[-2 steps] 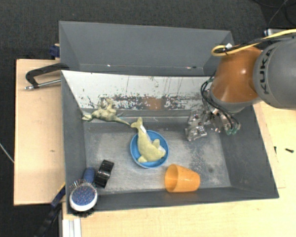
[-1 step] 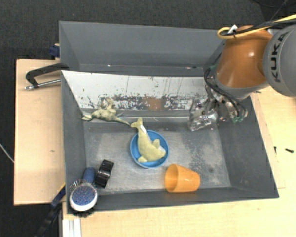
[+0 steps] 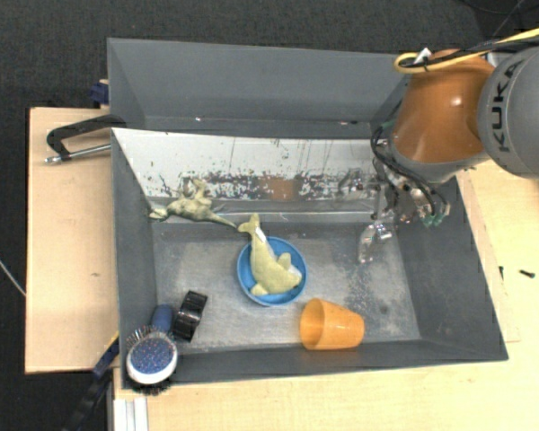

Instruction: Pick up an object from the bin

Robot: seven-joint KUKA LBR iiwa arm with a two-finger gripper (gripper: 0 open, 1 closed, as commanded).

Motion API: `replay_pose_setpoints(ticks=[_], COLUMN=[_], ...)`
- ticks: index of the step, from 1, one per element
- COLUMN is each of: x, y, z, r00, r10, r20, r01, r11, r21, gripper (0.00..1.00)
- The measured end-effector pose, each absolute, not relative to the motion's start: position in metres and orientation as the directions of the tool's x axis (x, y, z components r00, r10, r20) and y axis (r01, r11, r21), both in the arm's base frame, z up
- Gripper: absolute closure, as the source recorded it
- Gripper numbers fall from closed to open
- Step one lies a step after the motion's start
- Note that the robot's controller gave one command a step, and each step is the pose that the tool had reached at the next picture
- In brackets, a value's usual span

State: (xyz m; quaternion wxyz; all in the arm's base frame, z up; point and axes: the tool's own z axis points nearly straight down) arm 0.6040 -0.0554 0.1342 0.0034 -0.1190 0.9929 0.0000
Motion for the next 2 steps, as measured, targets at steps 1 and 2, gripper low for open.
replay_pose_setpoints(ticks=[1, 2], x=[0.585, 0.547], y=[0.001, 0.100], z=[0.073, 0.159], r00=[-0.860, -0.931], r10=[-0.510, -0.365], r20=[-0.006, -0.013], r01=[-0.510, -0.365], r11=[0.860, 0.931], r21=[-0.004, 0.003], gripper=[0.00, 0.00])
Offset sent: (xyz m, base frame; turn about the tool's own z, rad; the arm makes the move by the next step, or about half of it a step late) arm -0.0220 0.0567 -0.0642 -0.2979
